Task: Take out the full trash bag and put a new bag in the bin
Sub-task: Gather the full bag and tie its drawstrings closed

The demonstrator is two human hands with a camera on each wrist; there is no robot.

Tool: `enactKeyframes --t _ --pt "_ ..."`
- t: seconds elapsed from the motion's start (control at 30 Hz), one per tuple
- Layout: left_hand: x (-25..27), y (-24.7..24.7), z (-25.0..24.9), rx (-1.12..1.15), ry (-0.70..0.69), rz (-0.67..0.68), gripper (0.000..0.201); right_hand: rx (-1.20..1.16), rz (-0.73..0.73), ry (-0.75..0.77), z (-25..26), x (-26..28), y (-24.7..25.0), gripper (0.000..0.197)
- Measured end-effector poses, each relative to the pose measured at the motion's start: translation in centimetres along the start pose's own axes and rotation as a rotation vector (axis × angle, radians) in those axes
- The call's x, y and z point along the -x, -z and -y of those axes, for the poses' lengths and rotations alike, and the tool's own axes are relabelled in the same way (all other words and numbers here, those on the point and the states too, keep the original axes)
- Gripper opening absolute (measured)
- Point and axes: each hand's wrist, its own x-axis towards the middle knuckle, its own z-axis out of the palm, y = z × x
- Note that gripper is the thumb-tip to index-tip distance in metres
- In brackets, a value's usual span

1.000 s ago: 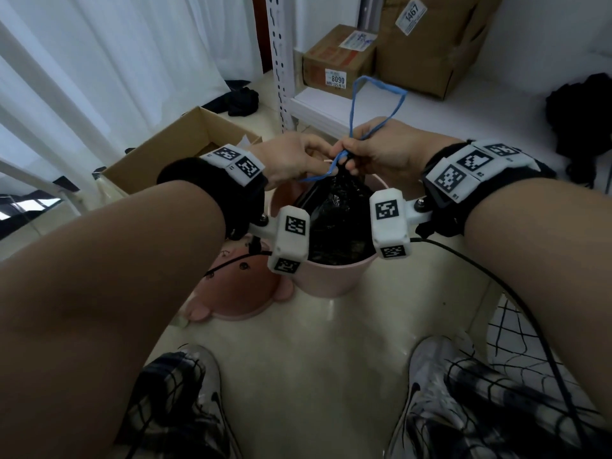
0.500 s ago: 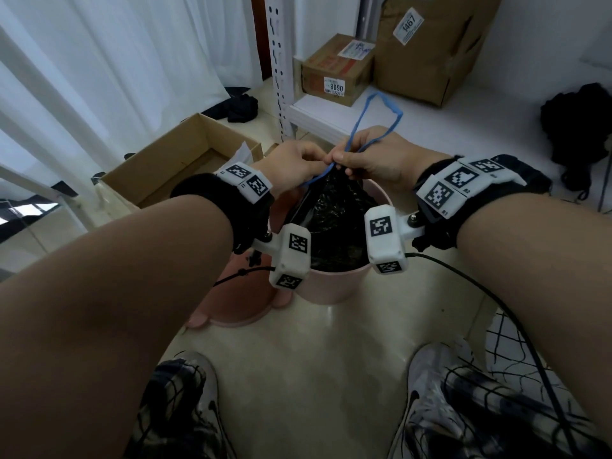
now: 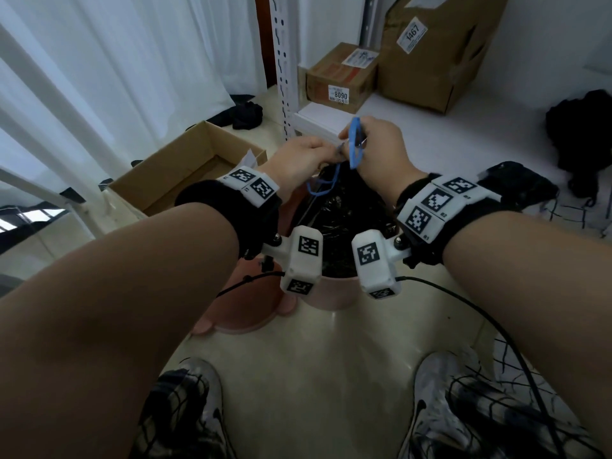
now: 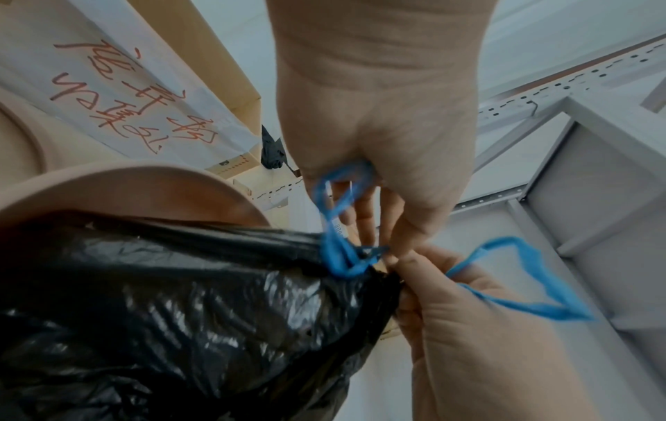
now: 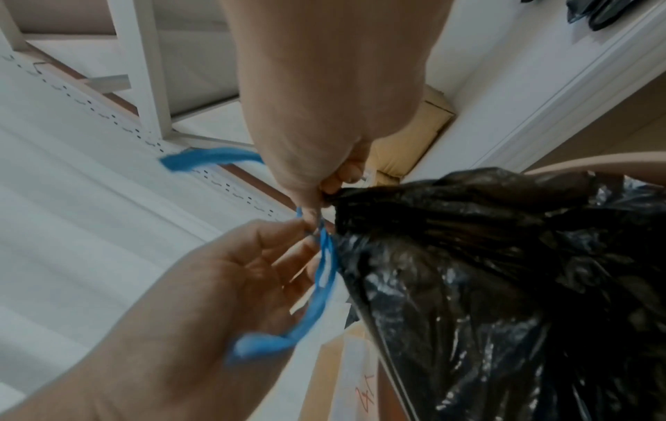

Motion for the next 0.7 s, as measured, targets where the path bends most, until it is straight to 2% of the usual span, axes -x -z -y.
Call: enactKeyframes --t 0.07,0.2,0.3,0.33,0.43,0.6,0.7 --pt "0.2 0.0 -0.3 -0.032 0.007 0.017 0.015 0.036 -0.008 0.004 -0.2 -0.1 -0.2 0.016" --pt "0.1 0.1 -0.1 -0.197 0.072 0.038 0.052 0.030 -0.020 -0.010 -0.2 0.1 -0.3 0.019" --pt "-0.1 -0.2 0.2 -0.062 0.137 0.028 0.067 0.011 0.044 0.024 0.4 0.8 -0.3 0.024" --pt "-0.4 -0.2 0.3 0.041 0.119 0.017 0.065 0.007 0.069 0.042 0.4 0.9 -0.4 0.019" --pt "-0.7 0.0 0.0 0.299 0.052 -0.084 0.032 -0.069 0.101 0.048 0.7 1.2 -0.2 0.011" --pt "-1.4 0.7 -0.3 0.416 0.055 -0.187 0.043 -0.060 0.038 0.040 -0.4 0.2 1.0 0.019" --pt "-1.4 1.0 -0.1 0.260 -0.031 -0.223 0.047 -0.089 0.000 -0.045 -0.7 -0.9 2.0 0.019"
